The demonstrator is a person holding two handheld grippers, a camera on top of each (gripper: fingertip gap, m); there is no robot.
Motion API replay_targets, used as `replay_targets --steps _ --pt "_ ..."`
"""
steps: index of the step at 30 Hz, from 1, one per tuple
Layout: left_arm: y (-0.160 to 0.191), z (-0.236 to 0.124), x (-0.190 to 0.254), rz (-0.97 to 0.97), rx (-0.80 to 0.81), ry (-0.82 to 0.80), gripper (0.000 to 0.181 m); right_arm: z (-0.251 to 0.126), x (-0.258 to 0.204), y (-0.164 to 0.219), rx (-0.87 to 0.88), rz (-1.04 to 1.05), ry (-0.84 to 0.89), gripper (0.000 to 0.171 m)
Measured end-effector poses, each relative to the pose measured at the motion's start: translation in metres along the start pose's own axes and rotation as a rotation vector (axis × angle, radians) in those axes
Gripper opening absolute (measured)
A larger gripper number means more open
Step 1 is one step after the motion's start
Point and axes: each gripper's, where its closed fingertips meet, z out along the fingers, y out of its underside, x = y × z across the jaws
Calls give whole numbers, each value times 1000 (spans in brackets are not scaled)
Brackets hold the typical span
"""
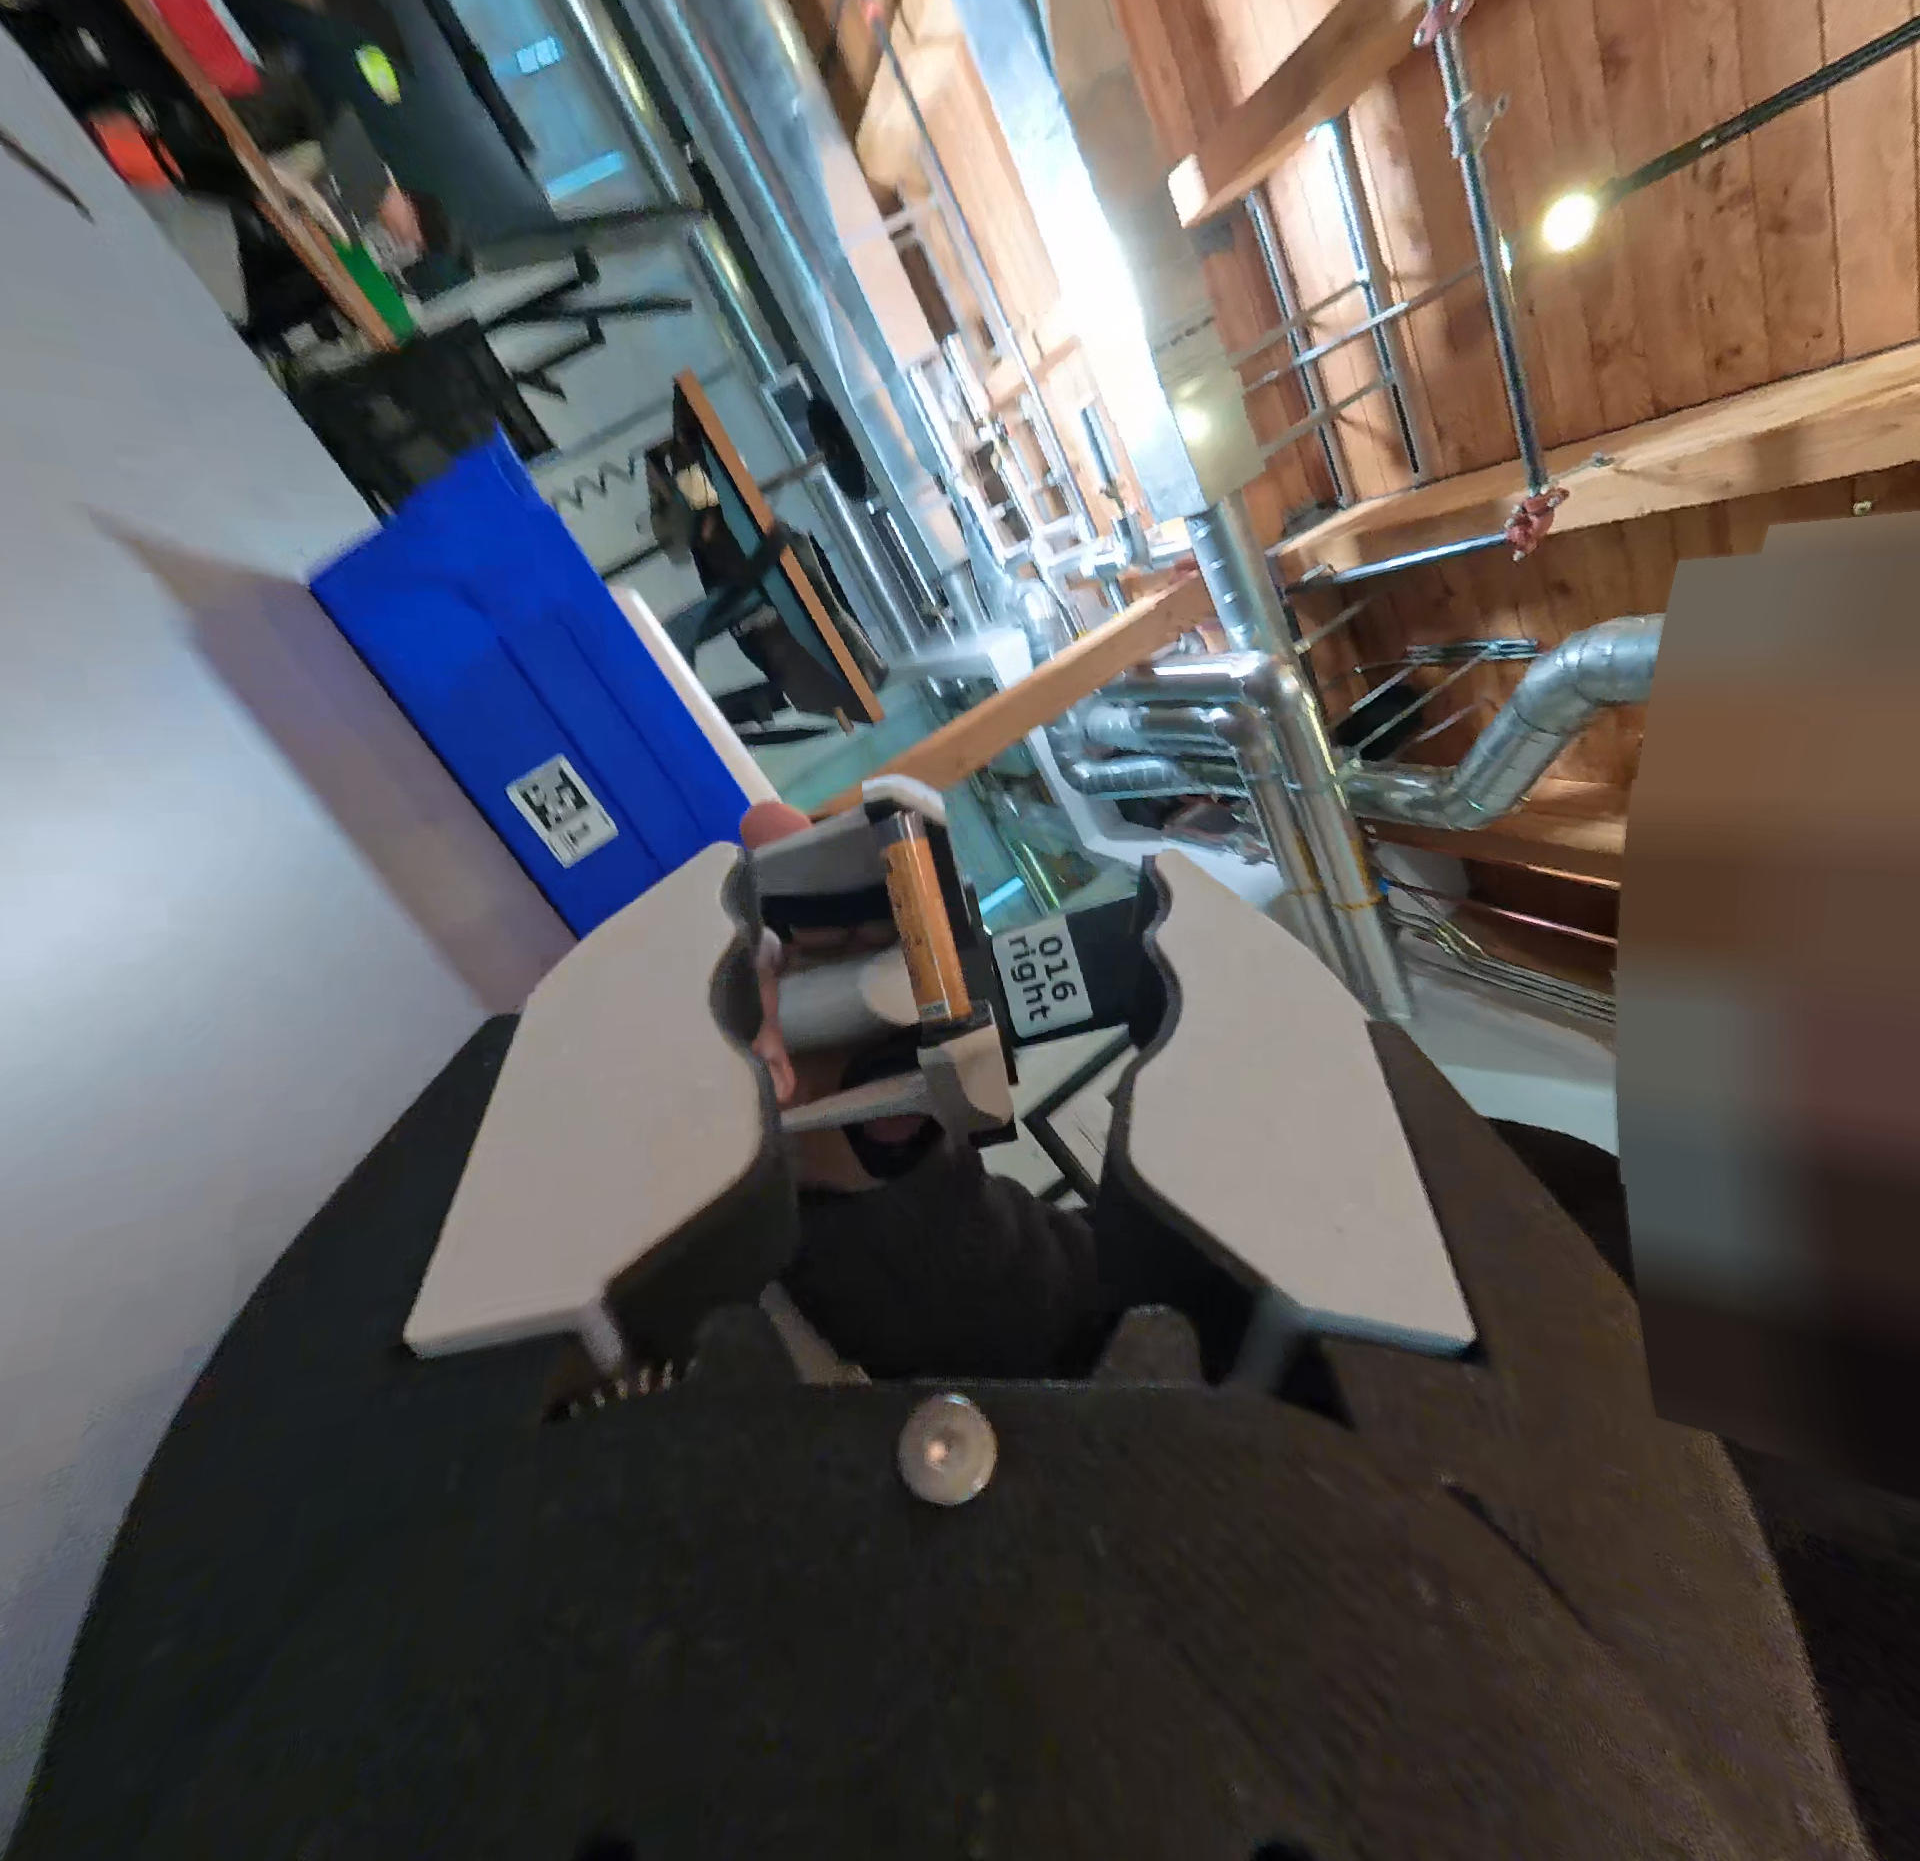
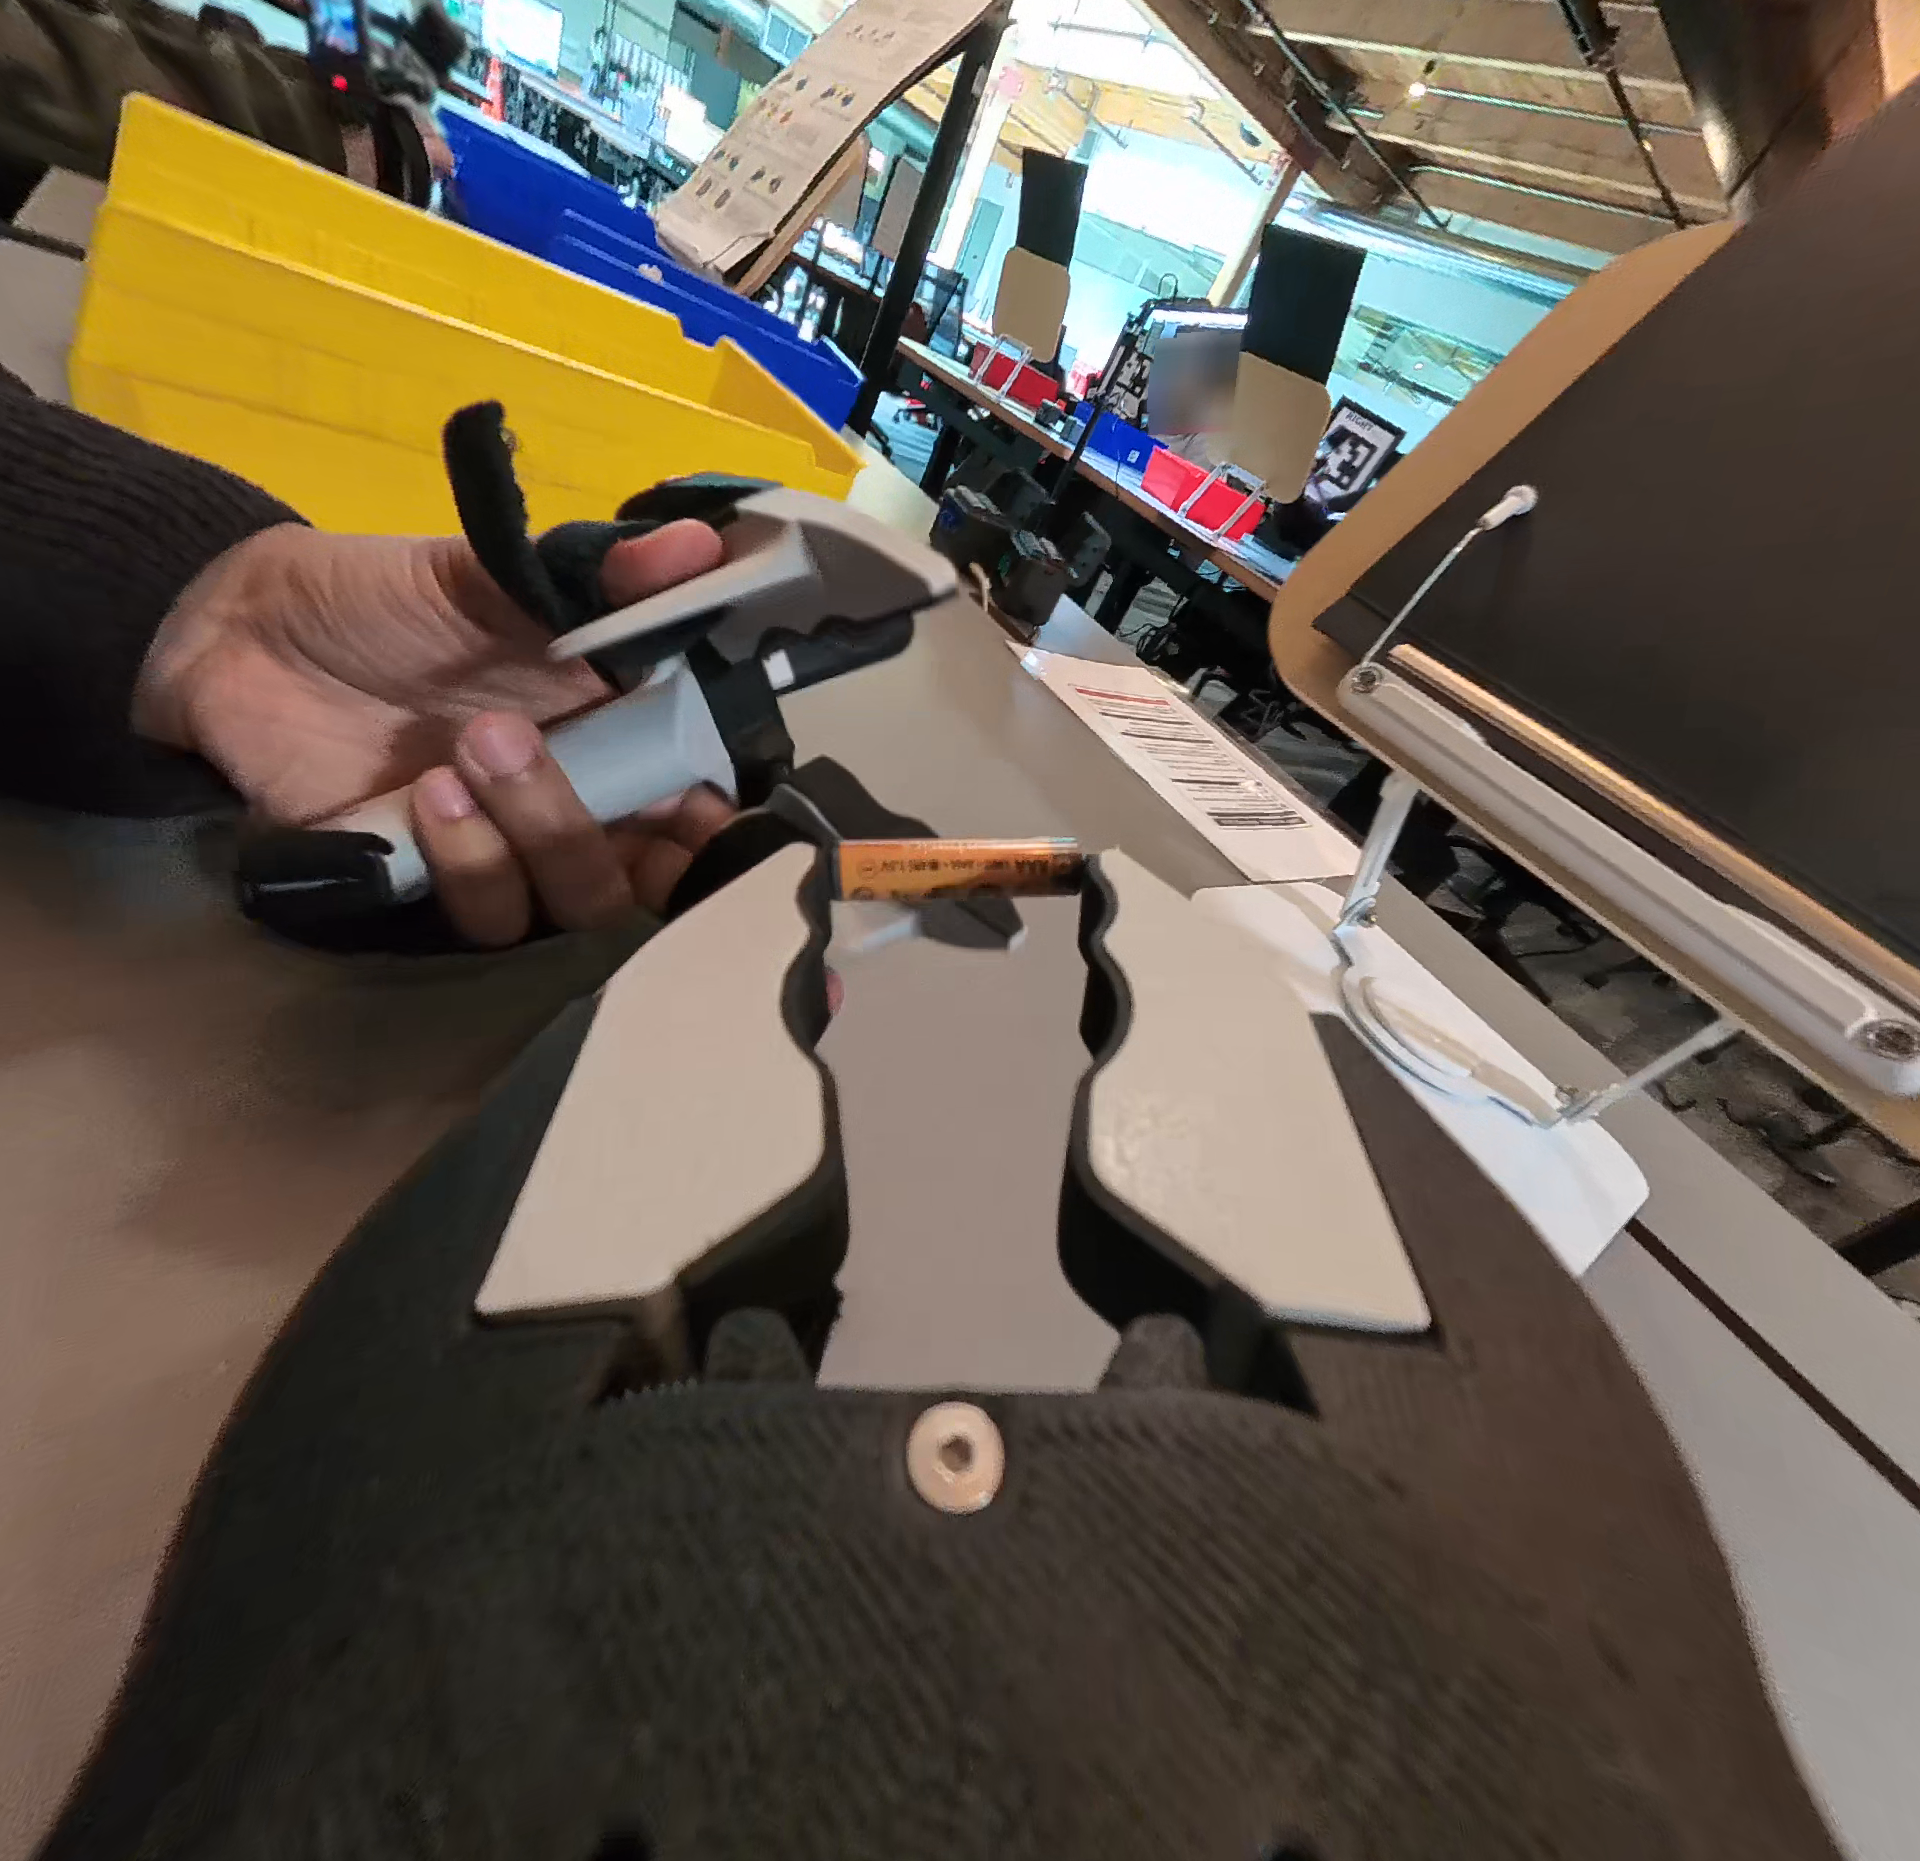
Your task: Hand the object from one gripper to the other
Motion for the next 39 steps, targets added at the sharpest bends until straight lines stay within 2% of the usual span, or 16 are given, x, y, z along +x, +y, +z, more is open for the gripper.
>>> replay_targets --steps 1,4,9,11,16,20,24,28,31,35,39 --pt "-7 -3 1 43 25 -16 72 -1 3 -1 9 16 6 46" --pt "-21 -10 -3 228 59 -137 80 -5 10 -4 34 58 23 47" --pt "-29 -18 -16 591 -10 -405 98 -8 14 -7 66 99 23 47" --pt "-30 -19 -16 622 -7 -421 101 -8 14 -8 81 134 5 47" --pt "-33 -17 -4 599 45 -341 99 -12 15 -14 145 304 -62 46" --pt "-30 -14 7 637 30 -283 85 -17 20 -19 201 467 -121 46" --pt "-17 -7 10 698 -44 -263 76 -19 18 -22 240 730 -260 46" --pt "1 -2 2 908 -189 -337 64 -19 16 -19 245 994 -401 46" --pt "9 -6 -18 1071 -305 -470 50 -15 8 -11 180 1066 -450 46" --pt "20 -1 -14 1191 -359 -439 34 -9 -6 -4 107 1185 -541 46" --pt "28 -1 -12 1338 -407 -433 24 -10 -6 -4 118 1356 -628 46"
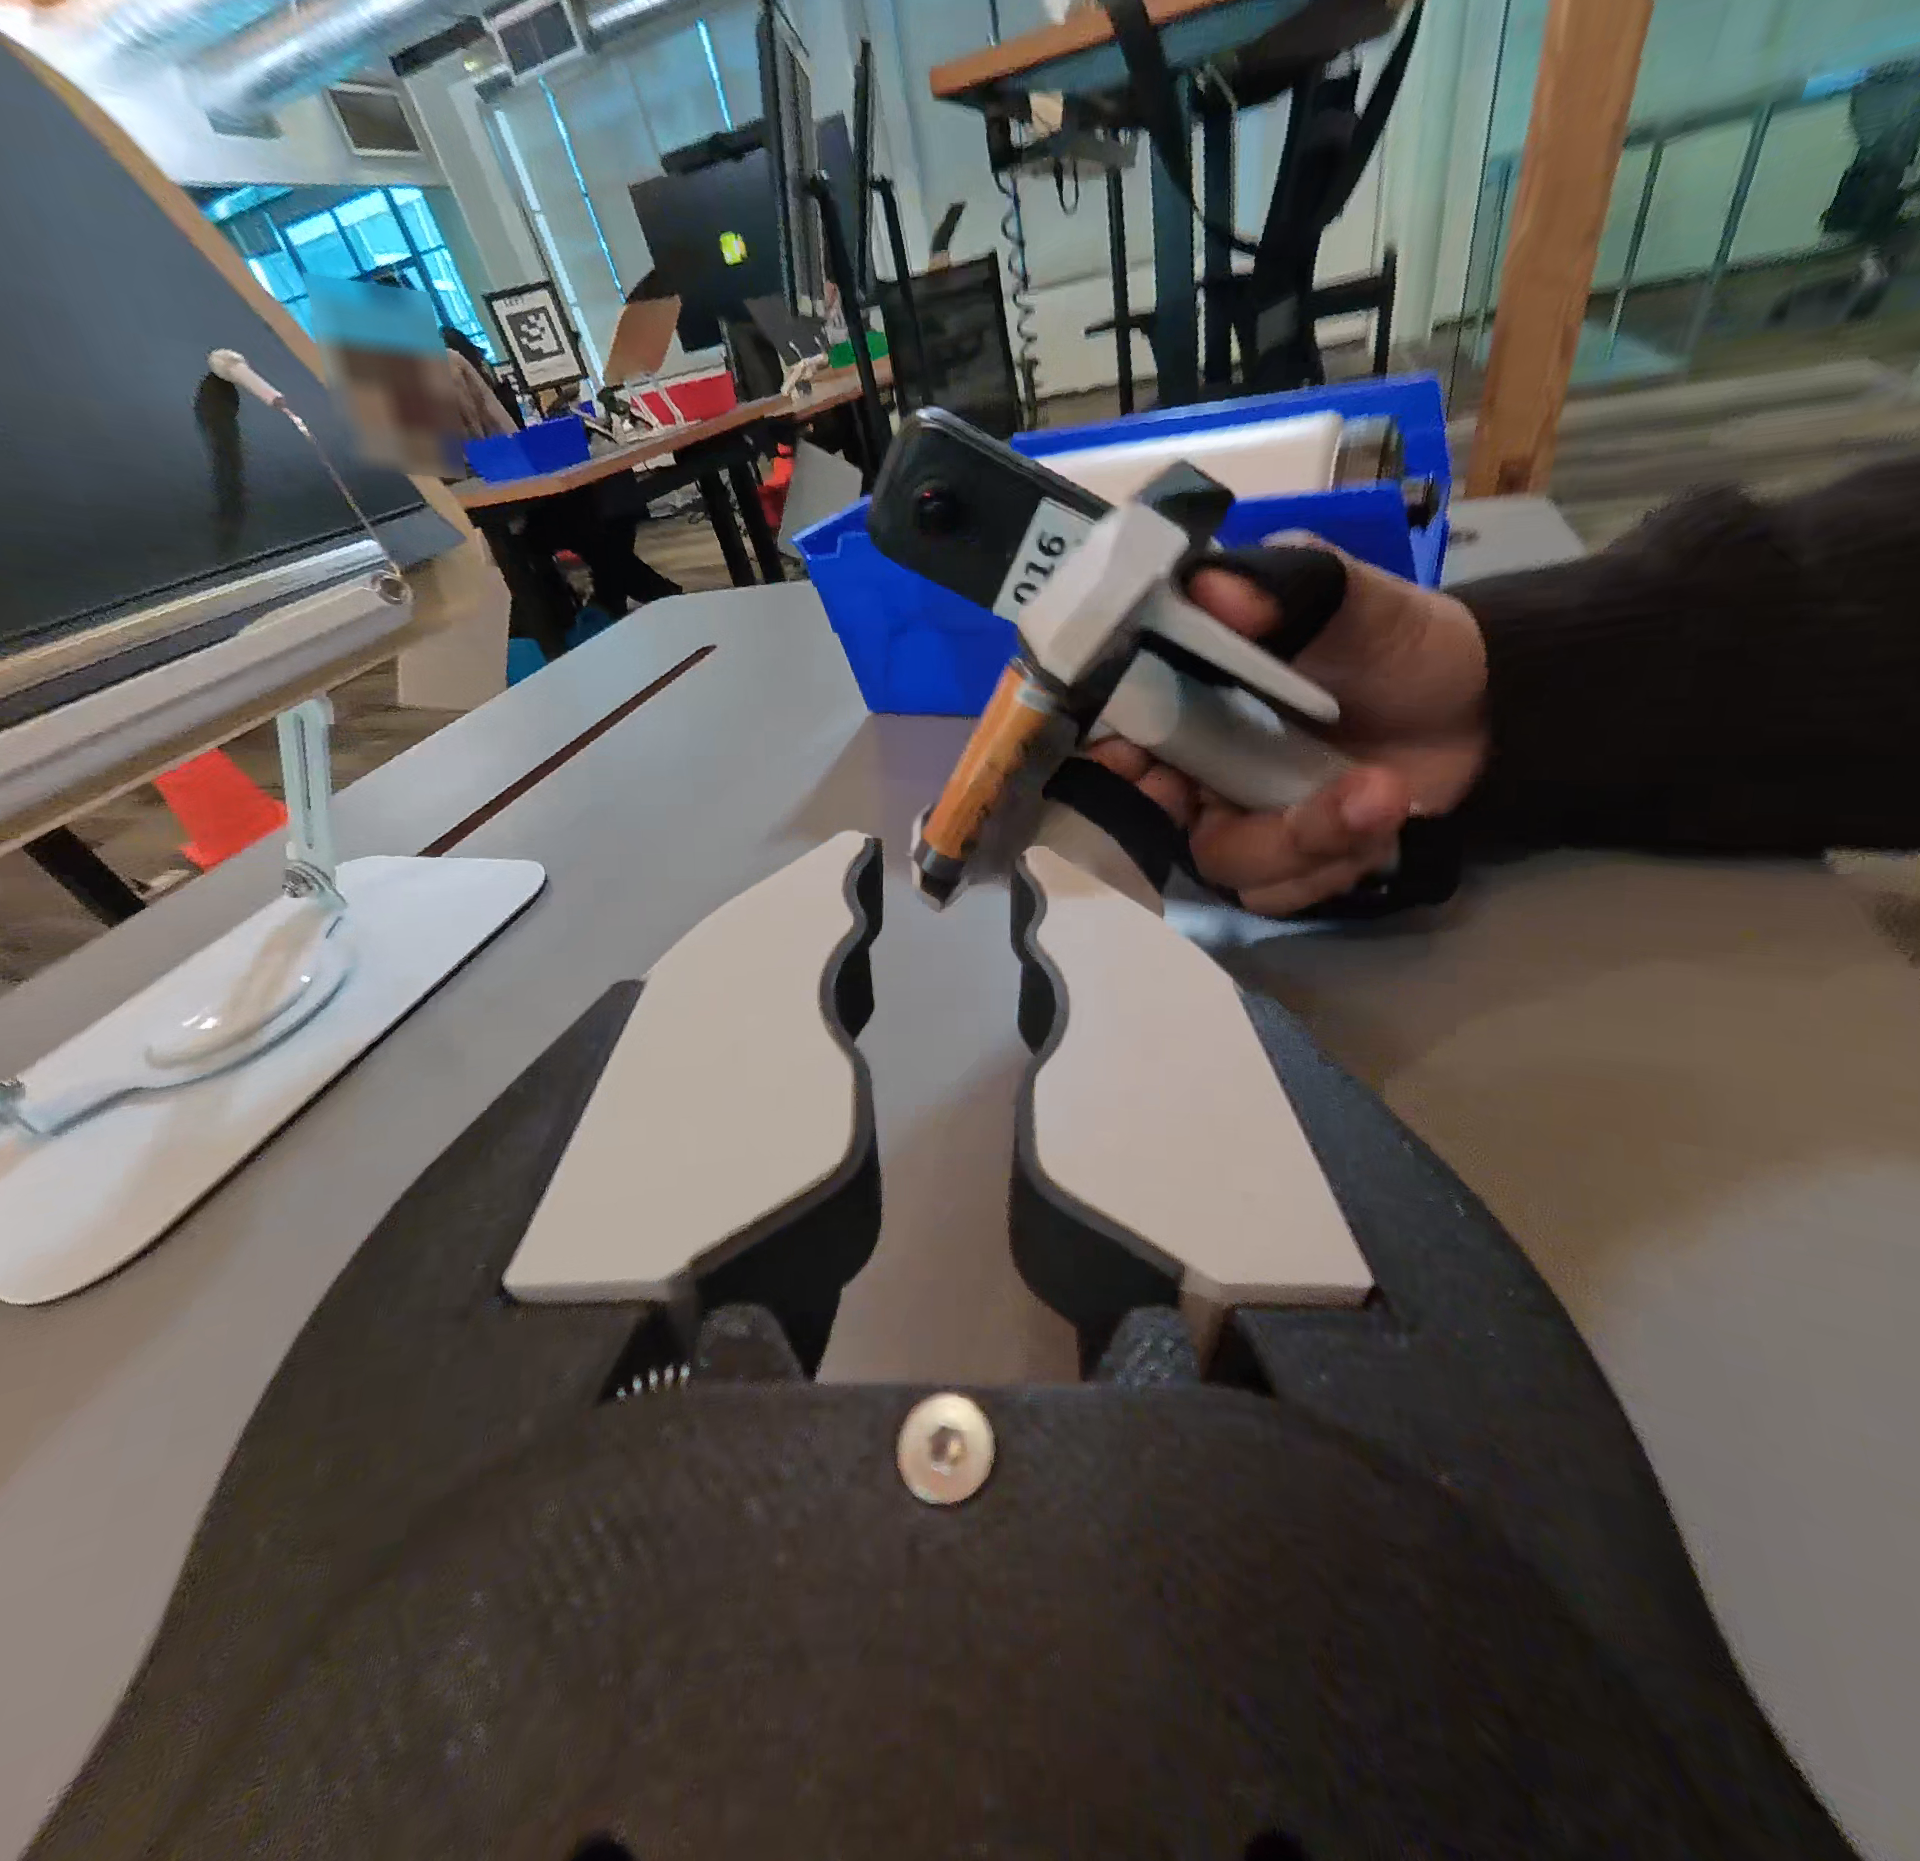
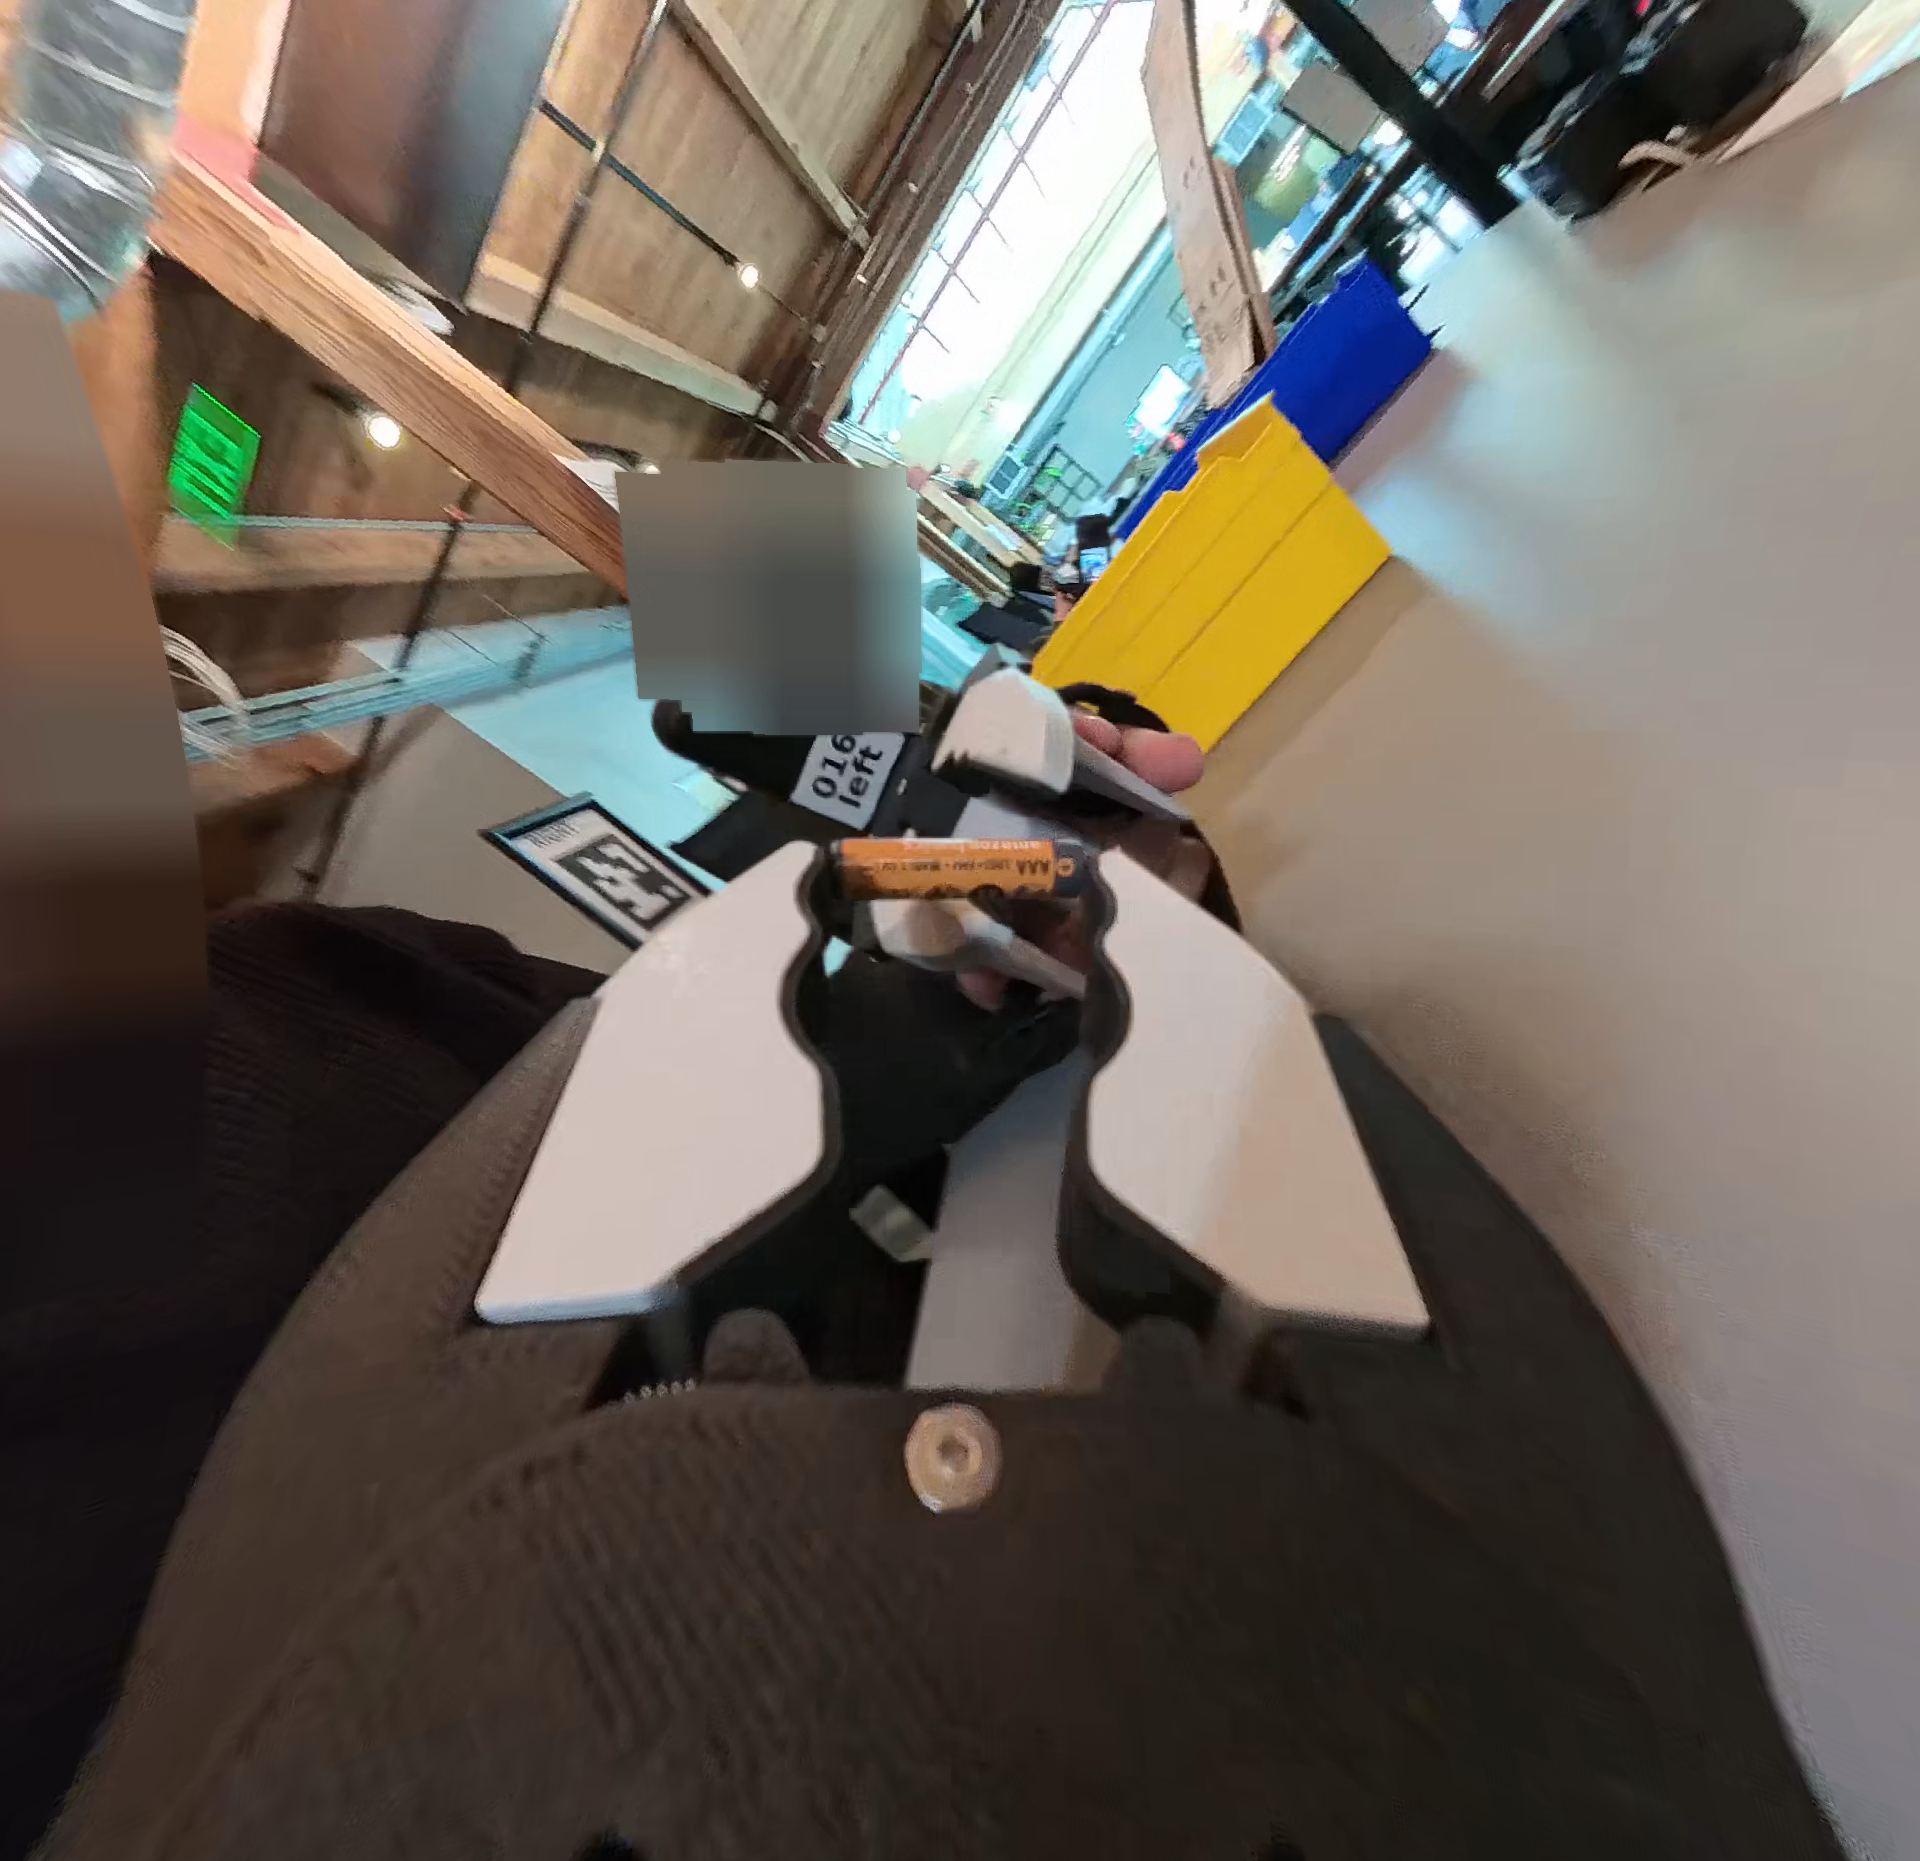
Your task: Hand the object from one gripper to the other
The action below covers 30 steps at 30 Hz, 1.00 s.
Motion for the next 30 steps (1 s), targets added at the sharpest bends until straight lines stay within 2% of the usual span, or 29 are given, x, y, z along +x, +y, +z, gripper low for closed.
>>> replay_targets --steps 3,6,12,16,19,22,24,30 --pt "9 5 7 72 -58 -2 26 -2 1 1 -9 78 -26 47" --pt "7 7 7 106 -50 -27 26 0 5 8 -54 98 -10 46" --pt "5 6 13 130 -40 1 11 3 5 14 -79 131 -26 47" --pt "7 7 12 135 -63 0 11 3 8 12 -59 113 -10 49" --pt "7 6 6 77 -60 -17 11 1 12 -1 44 55 22 71" --pt "6 4 -2 -45 -44 -21 11 -7 13 -17 135 -29 72 79" --pt "5 3 -5 -197 -19 10 10 -13 12 -27 174 -168 146 77" --pt "-7 -4 -15 -872 197 231 10 -19 -9 -40 194 -852 359 64"
